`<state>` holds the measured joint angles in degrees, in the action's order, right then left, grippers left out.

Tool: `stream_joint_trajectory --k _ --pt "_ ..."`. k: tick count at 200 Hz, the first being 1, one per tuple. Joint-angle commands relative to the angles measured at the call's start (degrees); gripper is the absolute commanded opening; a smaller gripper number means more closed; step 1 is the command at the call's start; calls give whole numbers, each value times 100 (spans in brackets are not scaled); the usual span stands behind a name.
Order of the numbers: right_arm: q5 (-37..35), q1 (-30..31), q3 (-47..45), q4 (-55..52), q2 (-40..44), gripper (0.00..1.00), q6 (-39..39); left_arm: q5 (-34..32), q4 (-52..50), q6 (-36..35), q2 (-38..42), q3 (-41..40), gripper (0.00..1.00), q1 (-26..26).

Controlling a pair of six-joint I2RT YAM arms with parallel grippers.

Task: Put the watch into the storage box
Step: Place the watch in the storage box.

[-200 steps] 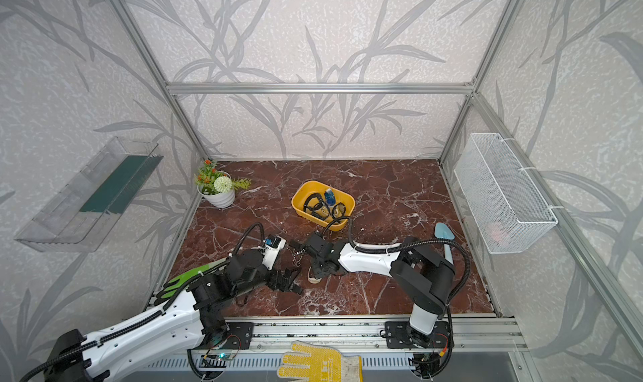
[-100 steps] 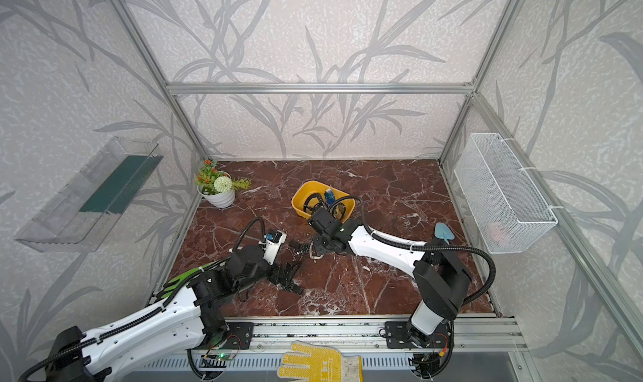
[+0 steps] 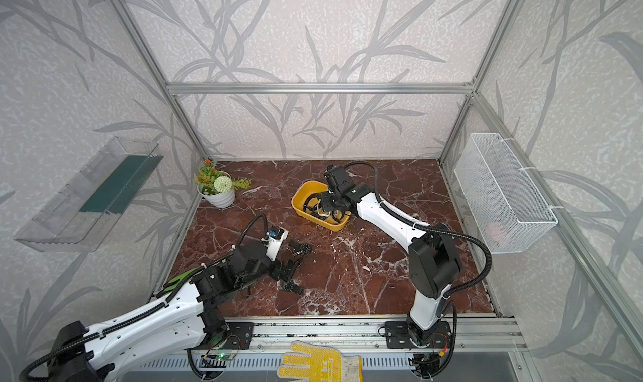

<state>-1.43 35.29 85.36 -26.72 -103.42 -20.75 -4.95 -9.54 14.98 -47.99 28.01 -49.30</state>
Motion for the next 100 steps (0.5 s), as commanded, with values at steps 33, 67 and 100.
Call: stream_joint_trajectory --k 33,67,100 --pt "383 -292 686 -17 -1071 0 169 -250 -114 -100 -33 196 99 -18" --pt "486 -355 811 -55 -1445 0 142 -304 -137 -70 -38 198 99 -18" --pt "473 -394 787 -54 -1613 3 80 -322 -140 -55 -81 187 99 -18"
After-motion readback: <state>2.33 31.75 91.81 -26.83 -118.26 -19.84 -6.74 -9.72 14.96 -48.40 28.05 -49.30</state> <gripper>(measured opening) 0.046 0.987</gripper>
